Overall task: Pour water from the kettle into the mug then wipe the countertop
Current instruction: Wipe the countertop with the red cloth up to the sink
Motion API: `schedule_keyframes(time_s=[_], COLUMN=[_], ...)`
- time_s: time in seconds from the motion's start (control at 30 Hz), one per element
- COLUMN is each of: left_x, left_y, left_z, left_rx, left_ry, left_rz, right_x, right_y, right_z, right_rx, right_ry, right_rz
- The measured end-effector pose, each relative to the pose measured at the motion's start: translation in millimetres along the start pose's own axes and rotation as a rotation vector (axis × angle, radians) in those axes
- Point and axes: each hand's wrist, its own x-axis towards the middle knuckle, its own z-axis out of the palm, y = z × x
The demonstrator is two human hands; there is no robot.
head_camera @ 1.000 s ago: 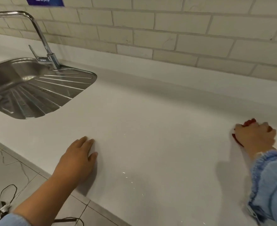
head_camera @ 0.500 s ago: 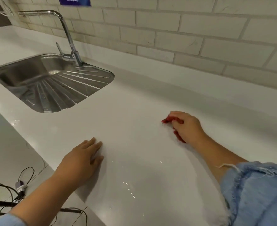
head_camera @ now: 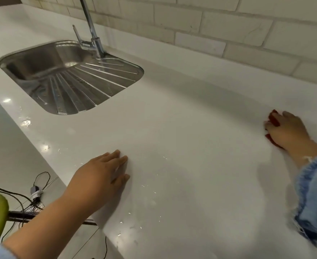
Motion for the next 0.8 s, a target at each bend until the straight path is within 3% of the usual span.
schedule_keyframes(time_s=[0.17, 0.27, 0.37, 0.43, 0.5, 0.67, 0.8], left_x=[0.1, -0.5, -0.3, 0.2, 1.2, 0.8, 4.3], left_y=[1.0, 0.5, -0.8, -2.0, -3.4, -7.5, -9.4], left_z=[-2.0, -2.0, -1.5, -1.1, 0.1, 3.0, 0.8], left_rx=[-0.009, -0.006, 0.004, 0.002, 0.020, 0.021, 0.052], left_ry=[-0.007, -0.015, -0.021, -0.027, -0.049, -0.045, -0.062], left_rz=[-0.001, -0.003, 0.003, 0.004, 0.013, 0.021, 0.050], right_x=[-12.4, -44.6, -74.2, -84.4, -89.5, -94.3, -119.6], right_y=[-129.3, -180.5, -202.0, -202.0, -191.8, -111.2, -18.2], right_z=[18.9, 20.0, 11.8, -0.3, -18.6, -59.6, -62.3], right_rx=[0.315, 0.416, 0.475, 0.538, 0.699, 1.108, 1.010], right_ry=[-0.051, -0.165, -0.377, -0.590, -0.677, -0.425, -0.160], right_rz=[-0.405, -0.684, -0.769, -0.696, -0.562, -0.176, 0.183])
